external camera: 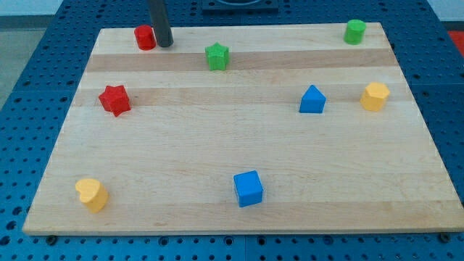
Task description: Point at the red star
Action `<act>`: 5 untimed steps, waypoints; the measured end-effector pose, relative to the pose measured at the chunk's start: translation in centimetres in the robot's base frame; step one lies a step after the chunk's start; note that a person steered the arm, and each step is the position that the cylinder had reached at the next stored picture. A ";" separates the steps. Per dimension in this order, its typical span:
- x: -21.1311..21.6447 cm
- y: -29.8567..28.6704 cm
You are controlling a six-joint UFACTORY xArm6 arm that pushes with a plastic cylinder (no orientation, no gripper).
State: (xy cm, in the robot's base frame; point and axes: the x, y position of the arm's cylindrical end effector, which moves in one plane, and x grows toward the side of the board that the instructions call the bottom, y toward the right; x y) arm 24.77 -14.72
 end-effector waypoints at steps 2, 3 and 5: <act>4.7 -3.0; 7.9 -8.5; 15.0 -13.8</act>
State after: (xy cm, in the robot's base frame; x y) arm 39.77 -28.48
